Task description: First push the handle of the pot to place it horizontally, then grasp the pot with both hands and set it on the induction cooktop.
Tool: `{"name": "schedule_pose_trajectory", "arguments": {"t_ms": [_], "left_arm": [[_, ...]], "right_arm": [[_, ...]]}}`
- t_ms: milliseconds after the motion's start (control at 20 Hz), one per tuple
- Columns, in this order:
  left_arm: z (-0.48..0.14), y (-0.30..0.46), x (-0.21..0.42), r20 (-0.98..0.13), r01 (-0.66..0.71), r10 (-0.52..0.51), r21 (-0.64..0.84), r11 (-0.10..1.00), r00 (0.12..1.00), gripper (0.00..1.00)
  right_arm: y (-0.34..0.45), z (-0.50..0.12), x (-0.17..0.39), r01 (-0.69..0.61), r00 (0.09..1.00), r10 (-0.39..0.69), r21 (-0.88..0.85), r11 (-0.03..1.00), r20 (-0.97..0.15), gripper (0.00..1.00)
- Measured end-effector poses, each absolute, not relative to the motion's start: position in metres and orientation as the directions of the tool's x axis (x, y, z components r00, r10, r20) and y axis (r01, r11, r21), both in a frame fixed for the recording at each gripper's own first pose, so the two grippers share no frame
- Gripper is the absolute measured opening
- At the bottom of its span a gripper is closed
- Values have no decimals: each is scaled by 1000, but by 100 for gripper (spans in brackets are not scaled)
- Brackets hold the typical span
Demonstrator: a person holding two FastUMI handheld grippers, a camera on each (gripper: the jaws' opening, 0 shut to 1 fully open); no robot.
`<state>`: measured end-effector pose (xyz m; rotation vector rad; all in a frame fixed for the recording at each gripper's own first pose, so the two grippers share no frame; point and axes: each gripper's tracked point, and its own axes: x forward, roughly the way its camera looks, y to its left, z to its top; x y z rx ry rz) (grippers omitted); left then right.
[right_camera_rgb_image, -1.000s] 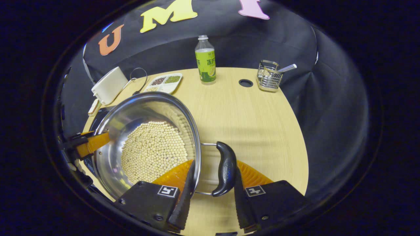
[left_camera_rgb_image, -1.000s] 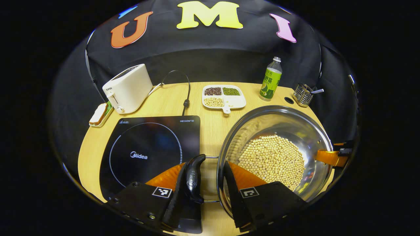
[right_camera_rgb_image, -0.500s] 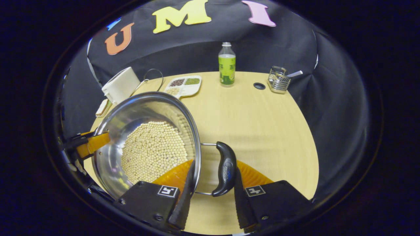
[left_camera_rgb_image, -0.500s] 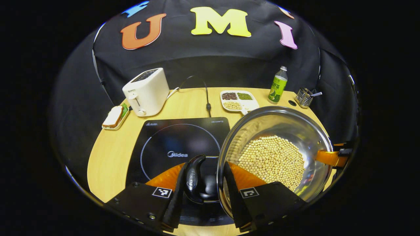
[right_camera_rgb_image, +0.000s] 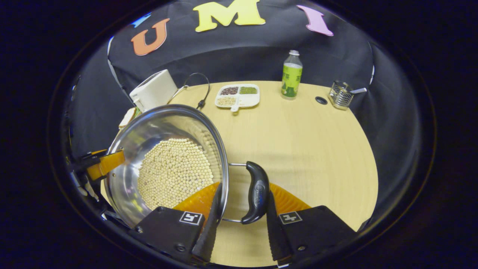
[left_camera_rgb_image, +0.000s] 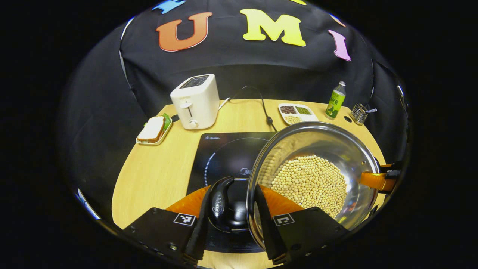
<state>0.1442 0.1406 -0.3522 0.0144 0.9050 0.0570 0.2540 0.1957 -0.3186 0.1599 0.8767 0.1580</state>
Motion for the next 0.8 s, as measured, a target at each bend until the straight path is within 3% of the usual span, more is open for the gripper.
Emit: {"name": "schedule_pose_trajectory", "arguments": {"t_ms": [800], "left_arm": [[-366,237,179,-798,-85,91,50,995,596,60]], "right_arm": [[293,-312,305,-107,607,214,188,976,-766,58]]}}
